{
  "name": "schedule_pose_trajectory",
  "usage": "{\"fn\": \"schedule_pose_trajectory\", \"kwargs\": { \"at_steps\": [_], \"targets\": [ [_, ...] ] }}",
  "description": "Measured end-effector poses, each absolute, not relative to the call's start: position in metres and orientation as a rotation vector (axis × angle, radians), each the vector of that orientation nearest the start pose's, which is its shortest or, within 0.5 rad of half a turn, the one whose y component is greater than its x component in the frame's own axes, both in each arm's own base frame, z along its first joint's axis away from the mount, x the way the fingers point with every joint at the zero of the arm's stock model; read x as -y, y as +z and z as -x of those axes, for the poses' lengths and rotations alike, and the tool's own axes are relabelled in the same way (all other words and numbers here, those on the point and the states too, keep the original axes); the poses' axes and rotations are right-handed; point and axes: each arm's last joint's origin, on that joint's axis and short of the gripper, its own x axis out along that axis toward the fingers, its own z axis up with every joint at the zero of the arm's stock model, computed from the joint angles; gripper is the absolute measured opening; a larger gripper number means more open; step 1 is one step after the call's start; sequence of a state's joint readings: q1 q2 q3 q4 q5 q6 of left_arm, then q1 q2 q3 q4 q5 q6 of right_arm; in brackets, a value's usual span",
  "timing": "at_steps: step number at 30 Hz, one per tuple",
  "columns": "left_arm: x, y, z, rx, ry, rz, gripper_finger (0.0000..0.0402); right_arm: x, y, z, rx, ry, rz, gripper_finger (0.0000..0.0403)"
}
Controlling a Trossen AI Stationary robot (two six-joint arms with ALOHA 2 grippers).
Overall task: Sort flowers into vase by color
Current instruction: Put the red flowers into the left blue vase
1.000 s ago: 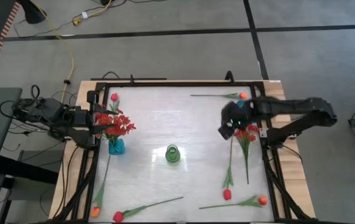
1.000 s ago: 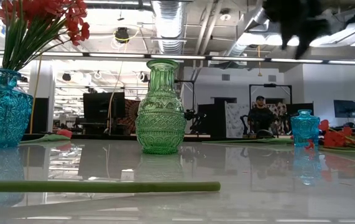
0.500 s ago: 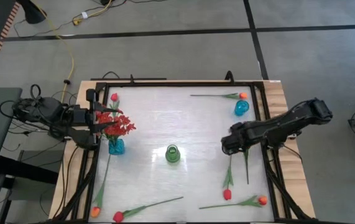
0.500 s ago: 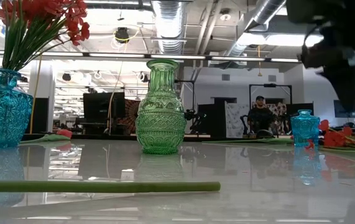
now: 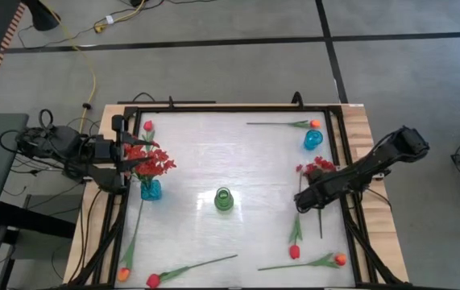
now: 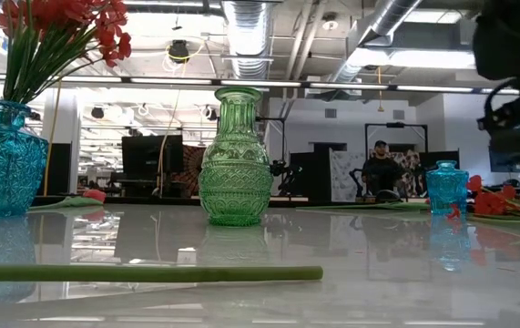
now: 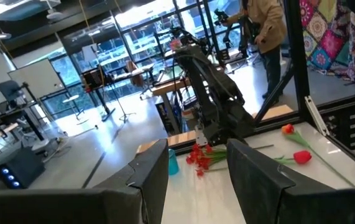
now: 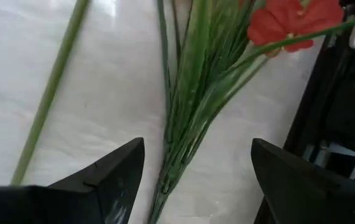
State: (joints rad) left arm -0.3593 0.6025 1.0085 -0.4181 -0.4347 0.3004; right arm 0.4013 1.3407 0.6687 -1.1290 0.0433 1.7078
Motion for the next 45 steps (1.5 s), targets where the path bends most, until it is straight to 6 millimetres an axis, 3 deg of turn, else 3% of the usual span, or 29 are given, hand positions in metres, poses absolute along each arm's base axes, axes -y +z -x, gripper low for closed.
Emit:
{"fn": "schedule_pose_trajectory", "kwargs": {
  "at_steps": [8,16,29,32,37,45],
  "targets": [
    [0.022,0.406,-0.096,-0.011,0.101,-0.293,0.0151,-0.065,0.142,-0.152,-1.335,-1.140,-0.892,0.0297],
    [0.022,0.406,-0.096,-0.010,0.104,-0.288,0.0151,-0.064,0.140,-0.153,-1.302,-1.140,-0.870,0.0246],
    [0.022,0.406,-0.096,-0.003,0.107,-0.285,0.0151,-0.066,0.142,-0.159,-1.273,-1.081,-0.876,0.0056],
    [0.022,0.406,-0.096,-0.003,0.106,-0.285,0.0151,-0.065,0.146,-0.161,-1.247,-1.092,-0.826,0.0028],
    [0.022,0.406,-0.096,-0.003,0.106,-0.285,0.0151,-0.063,0.162,-0.165,-1.214,-1.148,-0.757,0.0028],
    [0.022,0.406,-0.096,-0.003,0.105,-0.282,0.0151,-0.052,0.210,-0.174,-1.116,-1.266,-0.565,0.0036]
  ]
}}
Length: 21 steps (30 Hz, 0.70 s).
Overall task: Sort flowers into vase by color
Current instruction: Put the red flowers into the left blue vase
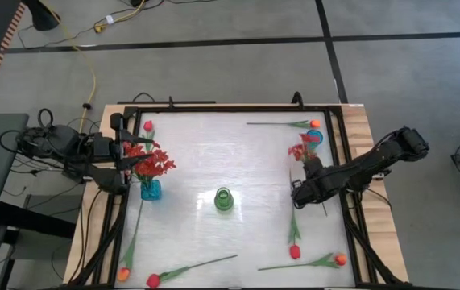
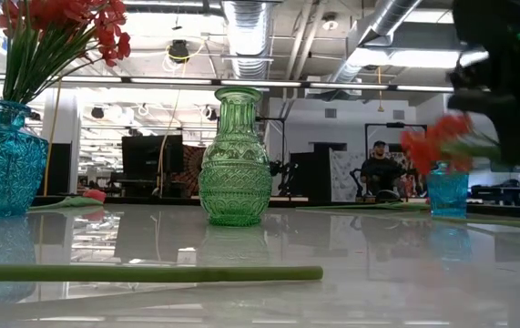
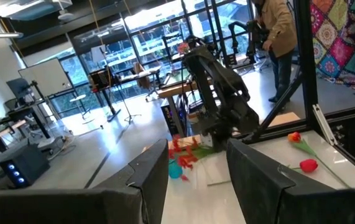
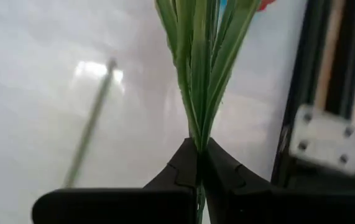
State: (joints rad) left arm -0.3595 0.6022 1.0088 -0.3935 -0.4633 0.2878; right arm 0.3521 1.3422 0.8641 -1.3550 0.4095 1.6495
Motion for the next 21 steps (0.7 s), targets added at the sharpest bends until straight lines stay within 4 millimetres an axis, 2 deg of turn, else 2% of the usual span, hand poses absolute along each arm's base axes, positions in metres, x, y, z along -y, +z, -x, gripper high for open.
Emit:
{"fn": "schedule_pose_trajectory", "kwargs": {
  "at_steps": [5,11,16,21],
  "targets": [
    [0.022,0.406,-0.096,-0.003,0.103,-0.285,0.0151,-0.044,0.247,-0.188,-0.953,-1.242,-0.427,0.0034],
    [0.022,0.406,-0.096,-0.003,0.104,-0.285,0.0151,-0.040,0.289,-0.212,-0.663,-1.145,-0.259,0.0034],
    [0.022,0.406,-0.096,-0.003,0.103,-0.286,0.0151,-0.046,0.312,-0.240,-0.428,-1.042,-0.118,0.0034],
    [0.022,0.406,-0.096,-0.003,0.104,-0.286,0.0151,-0.059,0.331,-0.271,-0.319,-0.883,-0.017,0.0034]
  ]
}}
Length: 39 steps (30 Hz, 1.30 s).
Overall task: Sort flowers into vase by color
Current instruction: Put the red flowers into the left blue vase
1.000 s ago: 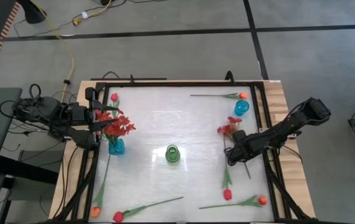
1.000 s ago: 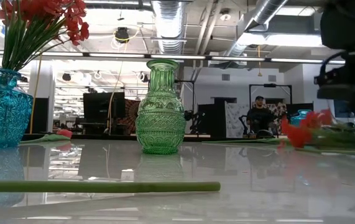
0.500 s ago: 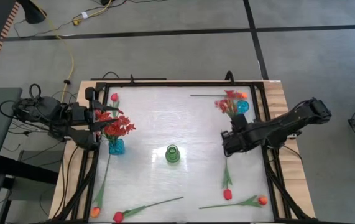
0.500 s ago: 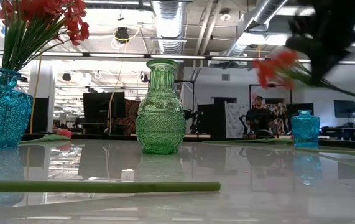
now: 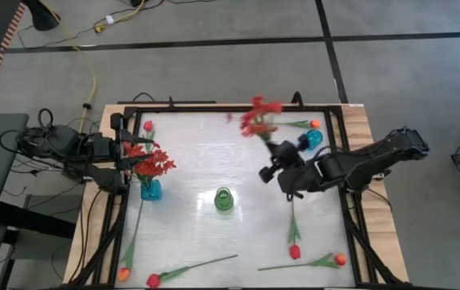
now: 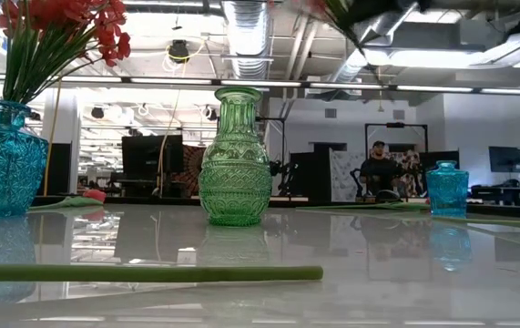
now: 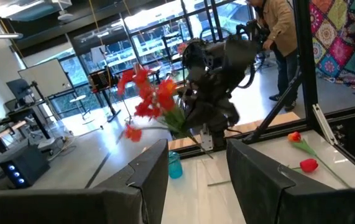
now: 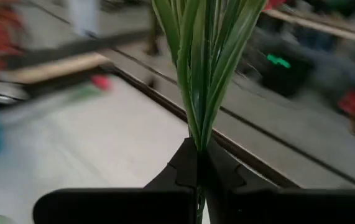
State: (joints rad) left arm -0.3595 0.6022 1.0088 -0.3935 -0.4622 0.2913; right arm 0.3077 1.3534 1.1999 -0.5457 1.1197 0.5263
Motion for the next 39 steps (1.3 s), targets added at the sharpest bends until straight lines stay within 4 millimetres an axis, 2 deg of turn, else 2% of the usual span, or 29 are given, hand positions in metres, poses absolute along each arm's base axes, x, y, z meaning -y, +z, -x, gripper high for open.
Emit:
{"fn": "schedule_pose_trajectory", "kwargs": {
  "at_steps": [5,8,15,18,23,28,33,39],
  "targets": [
    [0.022,0.406,-0.096,-0.003,0.107,-0.296,0.0151,-0.072,0.346,-0.307,-0.218,-0.586,0.085,0.0034],
    [0.020,0.409,-0.095,0.017,0.169,-0.284,0.0151,-0.079,0.347,-0.329,-0.108,-0.407,0.156,0.0034],
    [0.004,0.423,-0.078,0.078,0.523,-0.258,0.0140,-0.084,0.337,-0.366,0.145,-0.123,0.313,0.0034],
    [-0.002,0.423,-0.071,0.092,0.555,-0.228,0.0129,-0.080,0.326,-0.383,0.262,0.003,0.316,0.0034],
    [-0.009,0.417,-0.066,0.067,0.583,-0.178,0.0120,-0.068,0.302,-0.417,0.369,0.067,0.330,0.0034],
    [-0.013,0.410,-0.071,0.008,0.609,-0.149,0.0119,-0.062,0.284,-0.455,0.430,0.129,0.351,0.0034],
    [-0.016,0.409,-0.073,0.015,0.588,-0.122,0.0119,-0.061,0.276,-0.486,0.481,0.165,0.362,0.0034],
    [-0.018,0.407,-0.073,-0.008,0.610,-0.117,0.0119,-0.058,0.267,-0.514,0.514,0.177,0.358,0.0034]
  ]
}}
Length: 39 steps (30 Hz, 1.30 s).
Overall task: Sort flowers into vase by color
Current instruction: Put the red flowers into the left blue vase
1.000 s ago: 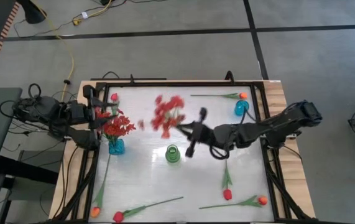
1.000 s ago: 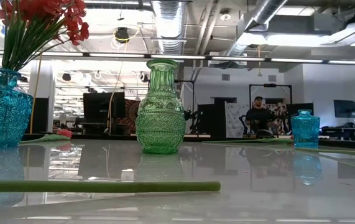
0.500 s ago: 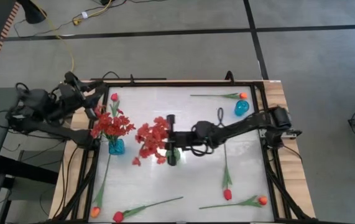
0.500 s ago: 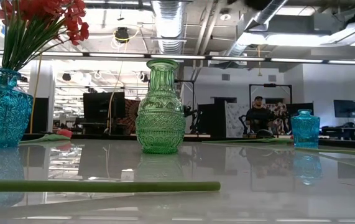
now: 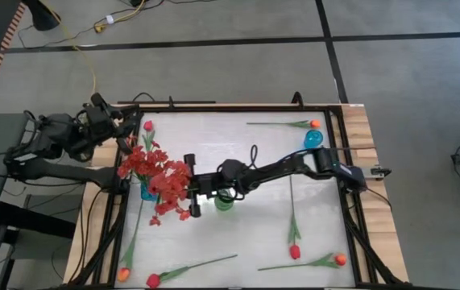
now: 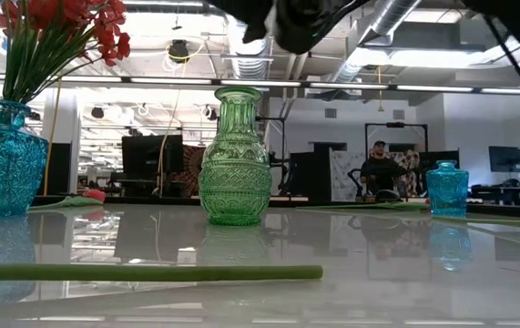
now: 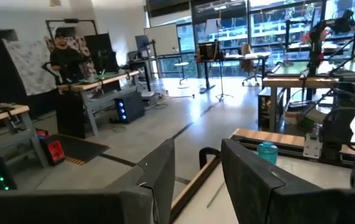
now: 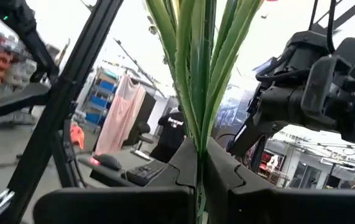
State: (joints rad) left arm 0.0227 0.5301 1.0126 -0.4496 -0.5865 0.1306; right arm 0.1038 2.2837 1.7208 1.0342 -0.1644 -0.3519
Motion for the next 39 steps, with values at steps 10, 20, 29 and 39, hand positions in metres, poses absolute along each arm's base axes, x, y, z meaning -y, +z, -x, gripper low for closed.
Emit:
{"fn": "schedule_pose_trajectory", "kwargs": {
  "at_steps": [10,20,29,39],
  "targets": [
    [-0.018,0.403,-0.073,-0.036,0.606,-0.102,0.0119,-0.044,0.243,-0.553,0.549,0.232,0.296,0.0034],
    [-0.017,0.403,-0.073,-0.038,0.573,-0.099,0.0119,-0.031,0.229,-0.566,0.540,0.214,0.280,0.0035],
    [-0.017,0.402,-0.073,-0.044,0.568,-0.101,0.0119,-0.024,0.222,-0.571,0.453,0.213,0.276,0.0035],
    [-0.017,0.402,-0.073,-0.049,0.568,-0.103,0.0119,-0.023,0.220,-0.571,0.433,0.209,0.297,0.0037]
  ]
}}
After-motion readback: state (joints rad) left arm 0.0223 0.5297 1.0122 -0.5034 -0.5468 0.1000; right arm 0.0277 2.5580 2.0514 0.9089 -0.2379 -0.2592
